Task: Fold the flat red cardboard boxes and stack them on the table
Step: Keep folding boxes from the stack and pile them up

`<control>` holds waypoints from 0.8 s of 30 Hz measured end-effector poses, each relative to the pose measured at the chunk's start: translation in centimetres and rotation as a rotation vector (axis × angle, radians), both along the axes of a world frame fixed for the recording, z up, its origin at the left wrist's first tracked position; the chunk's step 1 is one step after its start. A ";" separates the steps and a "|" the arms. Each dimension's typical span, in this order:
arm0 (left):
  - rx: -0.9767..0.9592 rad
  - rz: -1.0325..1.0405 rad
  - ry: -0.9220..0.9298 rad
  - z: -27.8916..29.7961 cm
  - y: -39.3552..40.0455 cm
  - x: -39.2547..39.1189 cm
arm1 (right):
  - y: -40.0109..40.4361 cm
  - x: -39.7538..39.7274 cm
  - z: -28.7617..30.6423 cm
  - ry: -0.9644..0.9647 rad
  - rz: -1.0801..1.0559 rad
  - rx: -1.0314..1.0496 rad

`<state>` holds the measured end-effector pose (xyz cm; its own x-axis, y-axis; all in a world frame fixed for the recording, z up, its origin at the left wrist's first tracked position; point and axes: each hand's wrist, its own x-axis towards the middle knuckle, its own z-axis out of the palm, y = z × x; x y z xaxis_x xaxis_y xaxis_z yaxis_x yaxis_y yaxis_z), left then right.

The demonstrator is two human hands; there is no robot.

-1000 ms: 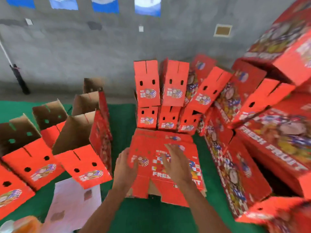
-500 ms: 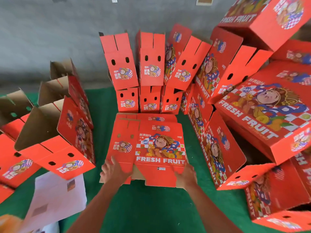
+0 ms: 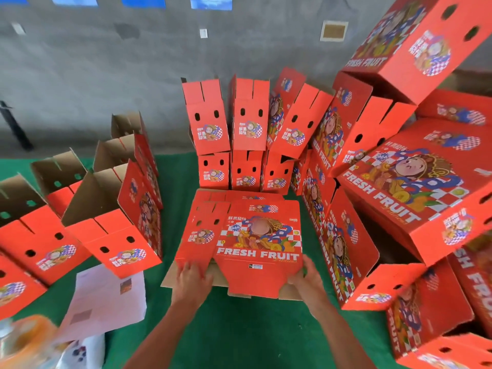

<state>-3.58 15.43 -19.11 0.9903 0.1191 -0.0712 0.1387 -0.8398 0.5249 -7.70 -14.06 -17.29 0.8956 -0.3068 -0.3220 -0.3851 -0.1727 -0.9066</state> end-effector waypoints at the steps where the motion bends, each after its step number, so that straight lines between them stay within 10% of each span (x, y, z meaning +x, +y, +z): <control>1: 0.024 0.000 -0.035 0.9 0.1 -0.3 | -0.4 -0.3 0.7 -0.017 0.020 0.013; 5: 0.087 -0.025 -0.258 4.7 1.3 -0.5 | -1.9 -0.8 4.6 -0.153 0.107 0.000; 14: -0.408 0.129 -0.713 18.0 3.6 0.1 | -4.0 0.8 15.2 -0.765 -0.307 -0.047; 24: -0.384 0.100 -0.703 18.2 3.6 -3.0 | -2.8 -1.7 17.1 -0.761 0.258 -0.036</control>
